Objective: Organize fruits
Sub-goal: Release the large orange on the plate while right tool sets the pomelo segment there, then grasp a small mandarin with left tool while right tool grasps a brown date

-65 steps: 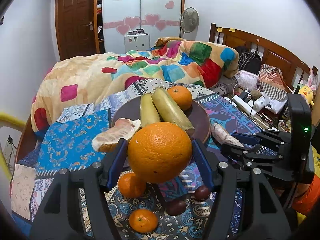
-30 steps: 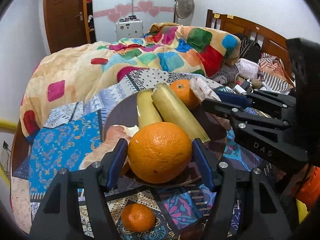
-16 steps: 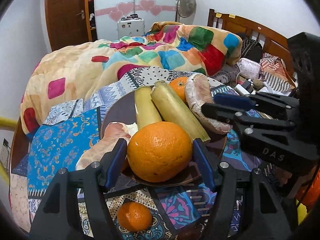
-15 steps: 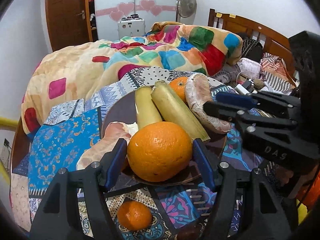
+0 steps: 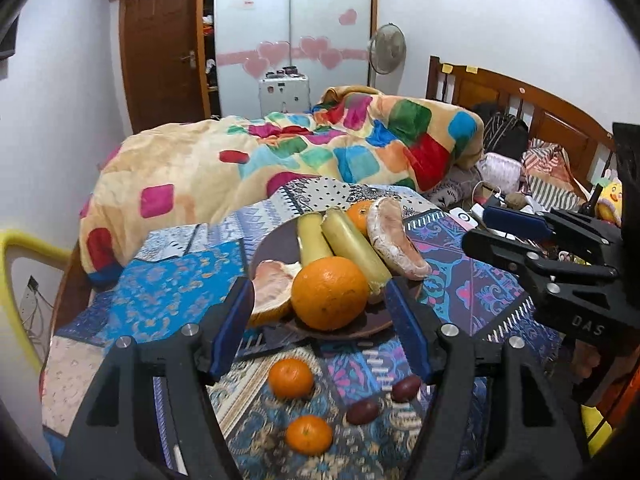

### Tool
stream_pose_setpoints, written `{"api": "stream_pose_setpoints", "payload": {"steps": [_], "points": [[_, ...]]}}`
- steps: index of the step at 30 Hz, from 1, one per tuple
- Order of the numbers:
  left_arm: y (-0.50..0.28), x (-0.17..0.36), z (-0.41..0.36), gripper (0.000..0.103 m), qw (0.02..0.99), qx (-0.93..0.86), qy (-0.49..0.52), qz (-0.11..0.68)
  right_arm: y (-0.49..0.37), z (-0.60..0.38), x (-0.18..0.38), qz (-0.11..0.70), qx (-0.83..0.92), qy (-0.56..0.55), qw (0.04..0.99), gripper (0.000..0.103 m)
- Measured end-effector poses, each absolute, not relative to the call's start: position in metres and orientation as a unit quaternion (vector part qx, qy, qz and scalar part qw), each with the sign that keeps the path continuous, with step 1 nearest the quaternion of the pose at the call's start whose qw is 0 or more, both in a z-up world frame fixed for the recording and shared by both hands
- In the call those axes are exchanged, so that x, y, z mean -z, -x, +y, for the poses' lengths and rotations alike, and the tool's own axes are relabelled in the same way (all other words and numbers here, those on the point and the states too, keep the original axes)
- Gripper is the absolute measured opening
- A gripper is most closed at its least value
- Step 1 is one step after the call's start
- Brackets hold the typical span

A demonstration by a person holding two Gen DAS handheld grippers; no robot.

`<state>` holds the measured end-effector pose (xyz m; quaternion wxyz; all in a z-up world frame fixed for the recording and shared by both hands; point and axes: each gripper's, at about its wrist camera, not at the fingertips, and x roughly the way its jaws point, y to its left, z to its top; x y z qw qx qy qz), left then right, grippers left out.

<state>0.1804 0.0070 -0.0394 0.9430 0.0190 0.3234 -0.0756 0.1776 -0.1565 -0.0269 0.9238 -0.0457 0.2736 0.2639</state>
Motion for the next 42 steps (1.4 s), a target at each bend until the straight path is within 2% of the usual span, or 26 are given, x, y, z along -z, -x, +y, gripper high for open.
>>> {"api": "stream_pose_setpoints", "payload": {"steps": [7, 25, 27, 29, 31, 32, 35, 36, 37, 40, 42], "points": [[-0.148, 0.04, 0.021, 0.072, 0.944, 0.058, -0.007, 0.323, -0.149, -0.153, 0.031, 0.273, -0.274, 0.049, 0.921, 0.044], [-0.127, 0.117, 0.029, 0.07, 0.922, 0.062, 0.009, 0.382, -0.135, -0.122, 0.11, 0.34, -0.301, 0.068, 0.888, 0.044], [-0.126, 0.12, 0.027, 0.069, 0.923, 0.066, 0.005, 0.38, -0.138, -0.121, 0.116, 0.347, -0.3, 0.065, 0.886, 0.044], [-0.126, 0.124, 0.026, 0.063, 0.922, 0.069, 0.004, 0.38, -0.139, -0.119, 0.12, 0.353, -0.301, 0.061, 0.884, 0.044], [-0.128, 0.128, 0.026, 0.058, 0.92, 0.073, 0.008, 0.384, -0.144, -0.118, 0.125, 0.361, -0.301, 0.058, 0.881, 0.037], [-0.13, 0.13, 0.027, 0.055, 0.919, 0.074, 0.012, 0.388, -0.145, -0.117, 0.126, 0.362, -0.302, 0.058, 0.88, 0.036], [-0.133, 0.135, 0.028, 0.054, 0.916, 0.079, 0.019, 0.392, -0.145, -0.115, 0.125, 0.359, -0.305, 0.06, 0.88, 0.034], [-0.133, 0.136, 0.027, 0.053, 0.917, 0.081, 0.017, 0.391, -0.145, -0.113, 0.126, 0.36, -0.308, 0.06, 0.879, 0.029], [-0.133, 0.137, 0.026, 0.05, 0.917, 0.082, 0.015, 0.39, -0.145, -0.112, 0.126, 0.359, -0.309, 0.063, 0.878, 0.025], [-0.135, 0.141, 0.024, 0.037, 0.915, 0.085, 0.015, 0.395, -0.144, -0.11, 0.126, 0.356, -0.309, 0.064, 0.879, 0.024], [-0.137, 0.143, 0.024, 0.034, 0.916, 0.079, 0.014, 0.393, -0.143, -0.111, 0.127, 0.355, -0.31, 0.061, 0.88, 0.024]]}}
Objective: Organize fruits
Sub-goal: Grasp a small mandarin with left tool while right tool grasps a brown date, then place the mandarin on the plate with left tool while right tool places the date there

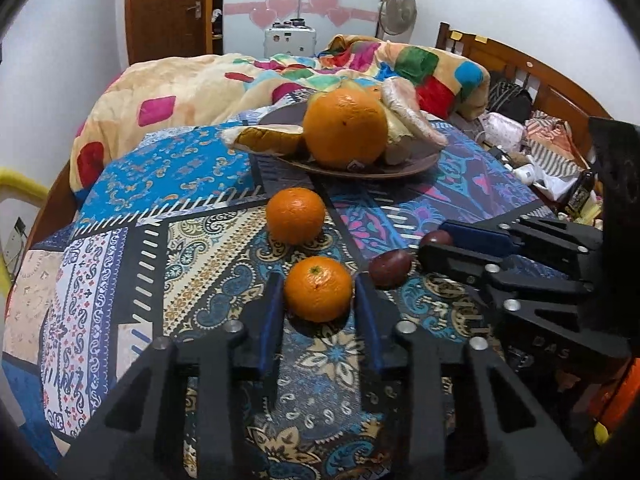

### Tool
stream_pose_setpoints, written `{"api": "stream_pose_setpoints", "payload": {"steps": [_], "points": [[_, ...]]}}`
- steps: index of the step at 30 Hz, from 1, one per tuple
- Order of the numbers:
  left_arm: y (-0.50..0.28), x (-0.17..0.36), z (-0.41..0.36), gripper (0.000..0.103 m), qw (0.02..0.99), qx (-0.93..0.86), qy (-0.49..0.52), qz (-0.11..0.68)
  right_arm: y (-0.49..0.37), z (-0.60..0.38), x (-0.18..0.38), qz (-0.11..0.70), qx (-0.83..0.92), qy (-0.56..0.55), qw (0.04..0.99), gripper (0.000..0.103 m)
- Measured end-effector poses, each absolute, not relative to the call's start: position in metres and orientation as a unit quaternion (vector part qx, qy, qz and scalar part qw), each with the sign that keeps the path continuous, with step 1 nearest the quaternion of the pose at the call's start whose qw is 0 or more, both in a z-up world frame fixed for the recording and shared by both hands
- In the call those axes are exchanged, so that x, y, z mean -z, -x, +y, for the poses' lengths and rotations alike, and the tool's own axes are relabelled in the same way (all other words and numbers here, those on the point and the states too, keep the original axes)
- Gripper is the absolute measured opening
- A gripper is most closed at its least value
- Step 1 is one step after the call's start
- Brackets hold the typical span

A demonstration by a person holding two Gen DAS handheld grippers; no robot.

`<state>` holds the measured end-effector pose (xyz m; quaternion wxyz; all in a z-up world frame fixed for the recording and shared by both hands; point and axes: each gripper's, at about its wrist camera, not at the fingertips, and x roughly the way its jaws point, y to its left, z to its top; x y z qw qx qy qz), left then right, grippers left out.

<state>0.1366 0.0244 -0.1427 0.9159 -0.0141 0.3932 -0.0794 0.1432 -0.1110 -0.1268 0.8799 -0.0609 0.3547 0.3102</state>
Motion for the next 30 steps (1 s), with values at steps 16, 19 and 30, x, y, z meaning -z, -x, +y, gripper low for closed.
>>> {"api": "stream_pose_setpoints", "payload": {"steps": [16, 19, 30], "points": [[-0.146, 0.102, 0.031, 0.034, 0.934, 0.085, 0.019, 0.347, -0.157, -0.133, 0.097, 0.32, -0.293, 0.042, 0.9, 0.023], [-0.155, 0.091, 0.032, 0.034, 0.938, 0.082, 0.013, 0.336, -0.164, -0.138, 0.088, 0.31, -0.286, 0.038, 0.906, 0.023], [-0.21, 0.069, 0.036, 0.034, 0.946, 0.068, -0.011, 0.316, -0.206, -0.136, 0.066, 0.284, -0.265, 0.05, 0.92, 0.024]]}}
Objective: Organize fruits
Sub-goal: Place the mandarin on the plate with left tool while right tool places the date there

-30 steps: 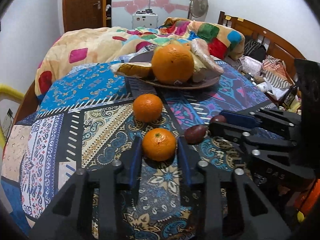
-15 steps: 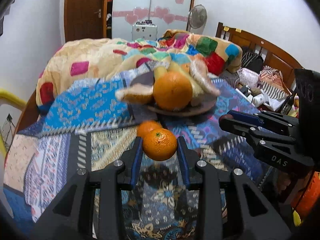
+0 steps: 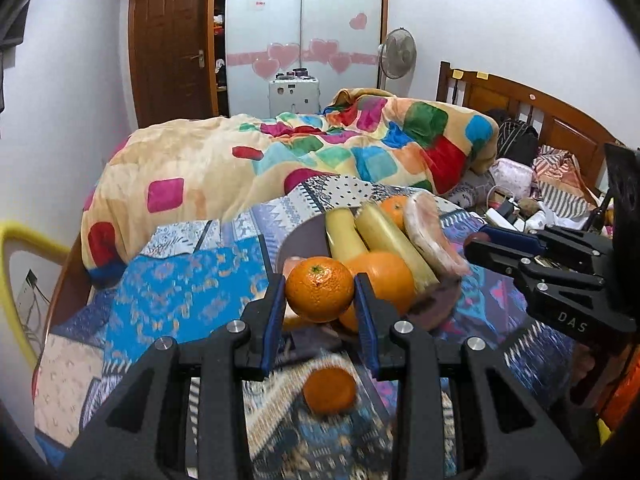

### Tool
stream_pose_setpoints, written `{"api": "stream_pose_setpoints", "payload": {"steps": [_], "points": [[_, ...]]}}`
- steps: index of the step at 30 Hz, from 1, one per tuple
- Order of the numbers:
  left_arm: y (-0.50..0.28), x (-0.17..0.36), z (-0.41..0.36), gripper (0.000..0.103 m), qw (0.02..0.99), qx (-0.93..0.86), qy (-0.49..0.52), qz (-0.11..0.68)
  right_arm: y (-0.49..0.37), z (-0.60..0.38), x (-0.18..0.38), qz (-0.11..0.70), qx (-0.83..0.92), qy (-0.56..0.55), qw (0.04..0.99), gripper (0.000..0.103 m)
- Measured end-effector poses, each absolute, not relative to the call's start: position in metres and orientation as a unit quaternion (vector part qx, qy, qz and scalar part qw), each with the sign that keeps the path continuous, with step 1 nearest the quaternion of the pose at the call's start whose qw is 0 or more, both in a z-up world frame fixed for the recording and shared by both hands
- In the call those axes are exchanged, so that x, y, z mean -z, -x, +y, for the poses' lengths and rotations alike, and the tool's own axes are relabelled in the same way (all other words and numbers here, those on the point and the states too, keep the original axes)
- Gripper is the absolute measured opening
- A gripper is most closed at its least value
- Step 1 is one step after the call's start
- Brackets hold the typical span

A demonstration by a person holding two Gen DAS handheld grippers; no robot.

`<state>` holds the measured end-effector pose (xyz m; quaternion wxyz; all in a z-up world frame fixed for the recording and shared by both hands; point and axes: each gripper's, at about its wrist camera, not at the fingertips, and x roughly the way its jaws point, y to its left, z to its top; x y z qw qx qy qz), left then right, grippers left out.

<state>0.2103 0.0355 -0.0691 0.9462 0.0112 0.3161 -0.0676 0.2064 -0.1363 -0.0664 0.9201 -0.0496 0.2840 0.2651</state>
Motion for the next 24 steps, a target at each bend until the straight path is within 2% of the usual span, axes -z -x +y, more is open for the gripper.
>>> {"api": "stream_pose_setpoints", "payload": {"steps": [12, 24], "points": [[-0.29, 0.089, 0.039, 0.034, 0.921, 0.085, -0.017, 0.379, -0.243, -0.121, 0.064, 0.273, -0.262, 0.076, 0.922, 0.024], [-0.325, 0.103, 0.031, 0.034, 0.904, 0.102, -0.005, 0.415, -0.259, -0.123, 0.078, 0.295, -0.276, 0.078, 0.911, 0.024]]}}
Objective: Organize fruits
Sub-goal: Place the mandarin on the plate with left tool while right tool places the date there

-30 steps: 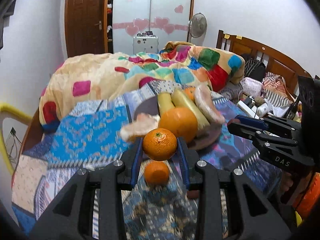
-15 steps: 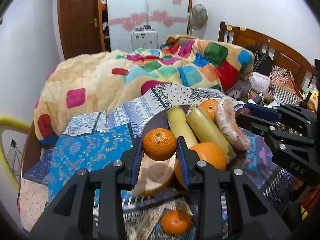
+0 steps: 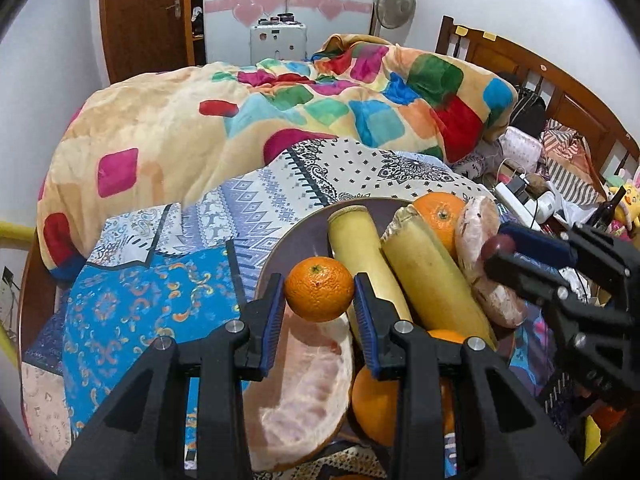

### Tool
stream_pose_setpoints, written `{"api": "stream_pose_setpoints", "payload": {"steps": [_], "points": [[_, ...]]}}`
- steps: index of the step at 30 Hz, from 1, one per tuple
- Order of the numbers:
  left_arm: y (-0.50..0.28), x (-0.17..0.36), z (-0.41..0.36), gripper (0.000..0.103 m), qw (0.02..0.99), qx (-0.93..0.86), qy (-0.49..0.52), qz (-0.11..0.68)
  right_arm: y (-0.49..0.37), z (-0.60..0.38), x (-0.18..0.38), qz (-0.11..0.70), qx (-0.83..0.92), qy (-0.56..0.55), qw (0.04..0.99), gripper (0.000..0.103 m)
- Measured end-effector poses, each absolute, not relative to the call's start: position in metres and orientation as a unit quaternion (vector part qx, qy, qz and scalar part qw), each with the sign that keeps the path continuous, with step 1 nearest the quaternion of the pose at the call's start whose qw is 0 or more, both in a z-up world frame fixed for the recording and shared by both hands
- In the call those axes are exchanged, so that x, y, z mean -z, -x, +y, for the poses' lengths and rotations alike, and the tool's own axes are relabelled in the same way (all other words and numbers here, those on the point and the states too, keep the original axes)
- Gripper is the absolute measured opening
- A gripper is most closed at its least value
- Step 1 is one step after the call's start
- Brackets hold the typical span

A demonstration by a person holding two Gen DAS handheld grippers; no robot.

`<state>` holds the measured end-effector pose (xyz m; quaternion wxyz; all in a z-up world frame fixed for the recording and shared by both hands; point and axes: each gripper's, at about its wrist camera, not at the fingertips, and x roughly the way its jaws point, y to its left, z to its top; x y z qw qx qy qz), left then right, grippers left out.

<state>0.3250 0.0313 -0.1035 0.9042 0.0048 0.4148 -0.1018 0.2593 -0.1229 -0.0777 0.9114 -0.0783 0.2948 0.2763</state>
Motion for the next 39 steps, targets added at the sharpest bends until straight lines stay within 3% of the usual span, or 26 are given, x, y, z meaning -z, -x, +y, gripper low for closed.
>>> {"api": "stream_pose_setpoints", "payload": {"steps": [9, 21, 25, 33, 35, 37, 39], "points": [[-0.337, 0.106, 0.027, 0.035, 0.901, 0.104, -0.005, 0.421, -0.269, -0.114, 0.07, 0.28, -0.276, 0.086, 0.915, 0.024], [-0.319, 0.098, 0.031, 0.047, 0.913, 0.09, -0.012, 0.398, -0.262, -0.114, 0.072, 0.291, -0.294, 0.075, 0.907, 0.024], [-0.294, 0.084, 0.036, 0.06, 0.926, 0.081, -0.021, 0.368, -0.253, -0.112, 0.072, 0.292, -0.301, 0.08, 0.904, 0.024], [-0.257, 0.075, 0.053, 0.067, 0.941, 0.061, -0.041, 0.331, -0.259, -0.092, 0.072, 0.296, -0.316, 0.078, 0.898, 0.024], [-0.253, 0.076, 0.057, 0.067, 0.943, 0.053, -0.044, 0.327, -0.258, -0.087, 0.074, 0.299, -0.313, 0.083, 0.898, 0.026], [-0.251, 0.077, 0.058, 0.067, 0.943, 0.049, -0.044, 0.325, -0.256, -0.086, 0.076, 0.302, -0.309, 0.085, 0.898, 0.042], [-0.247, 0.078, 0.061, 0.067, 0.944, 0.047, -0.04, 0.324, -0.252, -0.088, 0.074, 0.298, -0.305, 0.085, 0.901, 0.045]]}}
